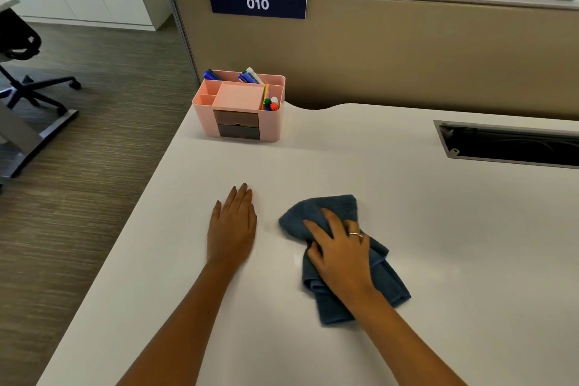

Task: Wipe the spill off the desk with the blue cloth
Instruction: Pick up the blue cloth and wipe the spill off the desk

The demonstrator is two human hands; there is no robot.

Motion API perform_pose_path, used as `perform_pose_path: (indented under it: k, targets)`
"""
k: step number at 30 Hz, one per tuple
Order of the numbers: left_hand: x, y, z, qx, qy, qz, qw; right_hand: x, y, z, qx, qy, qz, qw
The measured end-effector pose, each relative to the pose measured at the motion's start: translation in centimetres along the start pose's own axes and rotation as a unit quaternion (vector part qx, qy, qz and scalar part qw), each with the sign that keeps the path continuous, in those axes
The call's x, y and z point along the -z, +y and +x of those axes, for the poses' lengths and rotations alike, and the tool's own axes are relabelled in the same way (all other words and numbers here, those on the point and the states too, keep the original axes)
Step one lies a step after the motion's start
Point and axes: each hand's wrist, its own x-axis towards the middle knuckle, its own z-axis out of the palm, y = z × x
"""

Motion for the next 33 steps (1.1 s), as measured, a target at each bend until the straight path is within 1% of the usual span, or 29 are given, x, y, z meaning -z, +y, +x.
perform_pose_path:
  k: [1,3,6,8,12,14,17,20,25,27,29,33]
  targets:
    - [0.1,0.2,-0.1,0.001,0.003,-0.01,1.0,0.2,1.4,-0.2,-0.013,0.003,-0.011,1.0]
    - [0.2,0.1,-0.2,0.0,0.009,-0.016,1.0,0.6,4.7,-0.1,-0.066,0.008,-0.025,0.997]
    - [0.7,-0.8,-0.3,-0.026,-0.003,0.008,1.0,1.2,9.1,1.1,-0.154,0.013,-0.021,0.988]
    - [1.2,-1.9,-0.5,-0.043,-0.011,0.021,0.999,1.2,10.4,2.2,-0.191,0.018,-0.015,0.981]
    - [1.3,-2.5,-0.9,-0.028,-0.011,0.044,0.999,0.8,10.1,3.9,-0.238,0.039,0.027,0.97]
    - [1.1,-2.3,-0.9,-0.016,-0.019,0.049,0.999,0.6,9.8,5.0,-0.27,0.035,0.048,0.961]
    - [0.9,-2.4,-0.7,-0.009,-0.023,0.052,0.998,0.2,7.9,7.7,-0.287,0.021,0.071,0.955]
    - [0.8,-2.7,-0.8,-0.006,-0.015,0.049,0.999,-0.4,3.6,10.3,-0.268,-0.01,0.095,0.959]
    - [1.0,-2.7,-0.6,-0.012,-0.01,0.054,0.998,-0.7,-5.7,11.4,-0.15,-0.068,0.102,0.981]
    - [1.0,-2.7,-0.6,-0.015,-0.013,0.055,0.998,-1.7,-8.2,9.6,-0.105,-0.084,0.065,0.989]
    - [0.9,-2.9,-0.7,-0.019,-0.014,0.055,0.998,-2.3,-9.1,7.0,-0.07,-0.064,0.012,0.995]
    - [0.9,-3.1,-0.8,-0.018,-0.005,0.055,0.998,-2.0,-7.7,4.8,-0.047,-0.071,-0.016,0.996]
